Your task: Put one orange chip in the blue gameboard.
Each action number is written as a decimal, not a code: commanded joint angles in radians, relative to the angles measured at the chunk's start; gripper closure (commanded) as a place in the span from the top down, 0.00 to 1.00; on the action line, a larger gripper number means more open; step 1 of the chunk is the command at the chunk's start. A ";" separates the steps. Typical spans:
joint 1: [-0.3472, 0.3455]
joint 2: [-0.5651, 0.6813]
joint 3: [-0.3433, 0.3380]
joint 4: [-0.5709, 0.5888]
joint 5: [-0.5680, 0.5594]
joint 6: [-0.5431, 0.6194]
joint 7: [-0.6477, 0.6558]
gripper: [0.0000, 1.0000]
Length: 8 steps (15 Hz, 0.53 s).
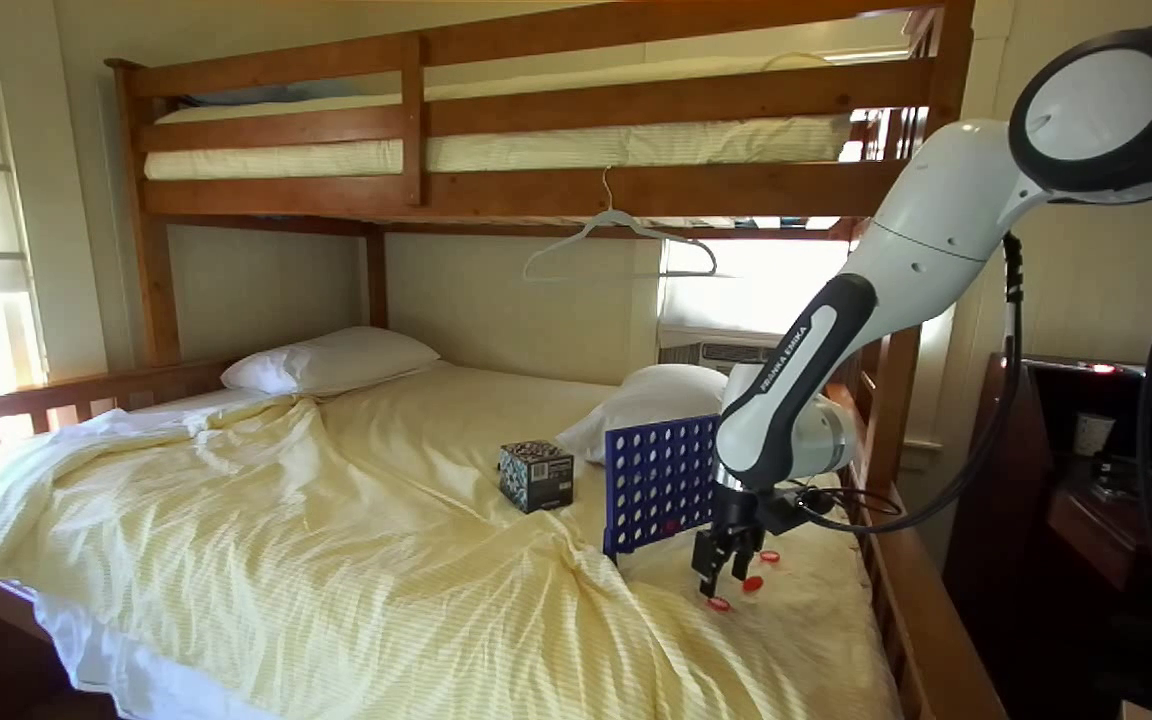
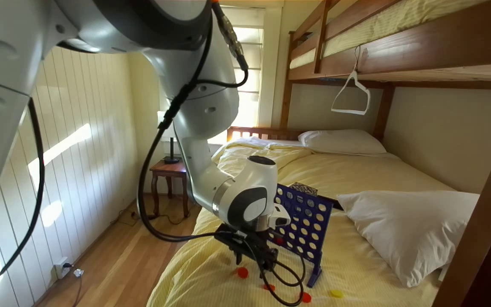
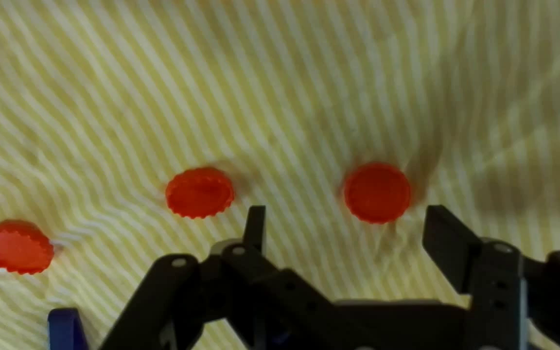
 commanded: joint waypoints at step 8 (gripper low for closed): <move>-0.018 0.037 0.016 0.057 -0.037 -0.055 0.008 0.68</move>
